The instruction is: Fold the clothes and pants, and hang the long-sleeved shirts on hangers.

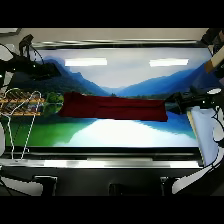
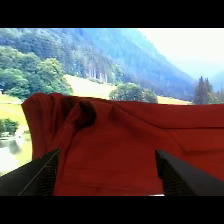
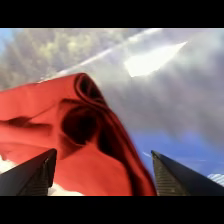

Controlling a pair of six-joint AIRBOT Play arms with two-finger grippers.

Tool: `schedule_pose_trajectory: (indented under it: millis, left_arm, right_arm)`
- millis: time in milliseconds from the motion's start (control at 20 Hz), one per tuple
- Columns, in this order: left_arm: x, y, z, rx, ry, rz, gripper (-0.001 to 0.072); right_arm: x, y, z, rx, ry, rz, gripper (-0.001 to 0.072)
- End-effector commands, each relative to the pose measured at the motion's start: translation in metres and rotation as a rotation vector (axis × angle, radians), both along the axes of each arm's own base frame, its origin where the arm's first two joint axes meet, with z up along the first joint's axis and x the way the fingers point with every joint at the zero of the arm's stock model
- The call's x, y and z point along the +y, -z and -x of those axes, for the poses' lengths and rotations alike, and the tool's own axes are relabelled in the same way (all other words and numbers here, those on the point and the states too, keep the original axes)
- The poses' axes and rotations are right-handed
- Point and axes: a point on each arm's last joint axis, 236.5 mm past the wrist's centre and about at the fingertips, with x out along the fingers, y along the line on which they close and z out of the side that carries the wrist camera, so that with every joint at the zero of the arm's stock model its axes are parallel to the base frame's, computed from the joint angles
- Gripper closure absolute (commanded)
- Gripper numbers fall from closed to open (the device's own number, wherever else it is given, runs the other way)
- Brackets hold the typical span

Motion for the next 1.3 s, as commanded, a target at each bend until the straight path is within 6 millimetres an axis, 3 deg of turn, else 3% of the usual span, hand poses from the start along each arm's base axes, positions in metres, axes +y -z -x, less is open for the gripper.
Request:
schedule_pose_trajectory:
  millis: [0, 150, 300, 350, 450, 500, 550, 600, 650, 700, 750, 850, 950, 1100, 1250]
  left_arm:
    - [0.0, -0.009, 0.008, -0.001, 0.003, -0.047, -0.0004]
    - [-0.002, -0.009, 0.008, 0.0, 0.001, -0.044, -0.0004]
    - [-0.002, -0.009, 0.008, 0.001, 0.002, -0.043, -0.0004]
    - [-0.002, -0.009, 0.008, 0.001, 0.002, -0.043, -0.0004]
    - [-0.003, -0.009, 0.008, 0.001, 0.002, -0.043, -0.0002]
    - [-0.003, -0.008, 0.008, 0.002, 0.002, -0.043, 0.0002]
    - [-0.003, -0.007, 0.008, 0.004, -0.002, -0.04, 0.0041]
    - [-0.003, -0.005, 0.008, 0.017, -0.02, -0.028, 0.0284]
    - [-0.006, -0.003, 0.008, 0.031, -0.039, -0.007, 0.0586]
    - [-0.013, 0.0, 0.007, 0.047, -0.048, 0.028, 0.069]
    - [-0.023, 0.005, 0.007, 0.068, -0.051, 0.063, 0.069]
    - [-0.05, 0.026, 0.007, 0.129, -0.039, 0.102, 0.069]
    - [-0.095, 0.057, 0.01, 0.203, -0.004, 0.13, 0.0691]
    - [-0.198, 0.108, 0.021, 0.295, 0.046, 0.224, 0.0691]
    - [-0.308, 0.136, 0.039, 0.31, 0.076, 0.369, 0.0692]
  right_arm:
    - [0.009, 0.007, -0.004, -0.012, -0.005, -0.069, 0.0026]
    - [0.017, 0.011, -0.001, -0.001, -0.035, -0.051, 0.0027]
    - [0.033, 0.032, 0.016, 0.091, -0.127, 0.063, 0.0039]
    - [0.037, 0.038, 0.022, 0.121, -0.155, 0.098, 0.0079]
    - [0.047, 0.038, 0.025, 0.131, -0.188, 0.116, 0.0358]
    - [0.049, 0.034, 0.023, 0.122, -0.183, 0.113, 0.0544]
    - [0.049, 0.025, 0.019, 0.101, -0.178, 0.117, 0.0678]
    - [0.048, 0.013, 0.016, 0.072, -0.173, 0.129, 0.0679]
    - [0.046, 0.0, 0.012, 0.043, -0.166, 0.145, 0.068]
    - [0.044, -0.017, 0.008, 0.016, -0.151, 0.16, 0.068]
    - [0.042, -0.033, 0.005, -0.009, -0.141, 0.173, 0.068]
    - [0.042, -0.072, 0.001, -0.062, -0.142, 0.19, 0.068]
    - [0.041, -0.112, -0.001, -0.11, -0.139, 0.209, 0.068]
    - [0.04, -0.166, -0.005, -0.176, -0.1, 0.235, 0.068]
    - [0.04, -0.203, -0.003, -0.203, -0.067, 0.245, 0.068]
